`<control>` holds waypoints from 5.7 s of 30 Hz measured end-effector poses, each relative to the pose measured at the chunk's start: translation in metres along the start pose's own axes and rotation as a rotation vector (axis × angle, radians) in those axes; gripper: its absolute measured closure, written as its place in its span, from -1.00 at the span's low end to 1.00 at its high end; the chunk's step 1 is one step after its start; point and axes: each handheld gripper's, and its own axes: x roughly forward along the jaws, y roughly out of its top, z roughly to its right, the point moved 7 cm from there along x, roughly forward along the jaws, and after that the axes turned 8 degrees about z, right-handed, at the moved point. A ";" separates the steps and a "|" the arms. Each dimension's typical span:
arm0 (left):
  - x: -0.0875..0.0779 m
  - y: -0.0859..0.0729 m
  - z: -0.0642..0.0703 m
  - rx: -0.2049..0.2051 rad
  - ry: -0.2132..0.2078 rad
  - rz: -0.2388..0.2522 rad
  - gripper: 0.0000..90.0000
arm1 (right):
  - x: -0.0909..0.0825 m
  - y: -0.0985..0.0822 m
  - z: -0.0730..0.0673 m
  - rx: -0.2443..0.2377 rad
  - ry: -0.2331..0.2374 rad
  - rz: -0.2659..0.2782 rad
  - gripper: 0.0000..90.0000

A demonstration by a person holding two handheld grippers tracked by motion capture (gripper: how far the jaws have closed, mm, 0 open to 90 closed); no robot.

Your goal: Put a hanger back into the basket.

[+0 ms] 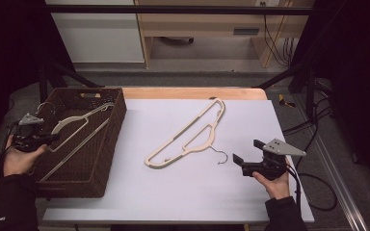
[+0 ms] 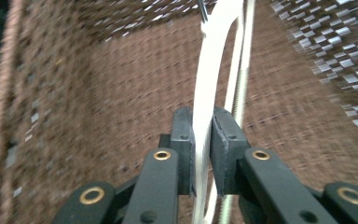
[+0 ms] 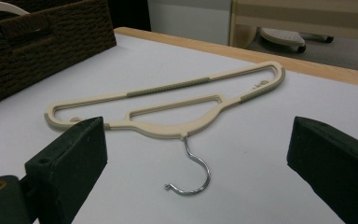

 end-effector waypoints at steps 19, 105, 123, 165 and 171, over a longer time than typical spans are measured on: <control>0.010 -0.016 -0.024 -0.106 0.128 -0.123 0.53 | 0.001 -0.001 -0.001 0.005 0.001 -0.006 -0.88; -0.018 0.060 0.278 0.063 -0.486 0.432 -0.85 | 0.048 0.010 -0.006 -0.008 0.022 -0.036 -0.80; 0.000 0.048 0.284 0.095 -0.501 0.387 -0.84 | 0.113 -0.032 0.007 -0.012 0.017 -0.204 -0.38; 0.008 0.042 0.292 0.116 -0.518 0.344 -0.82 | 0.135 -0.071 0.007 -0.036 0.139 -0.343 0.97; 0.010 0.041 0.295 0.124 -0.520 0.337 -0.82 | 0.132 -0.065 0.007 -0.002 0.138 -0.332 0.97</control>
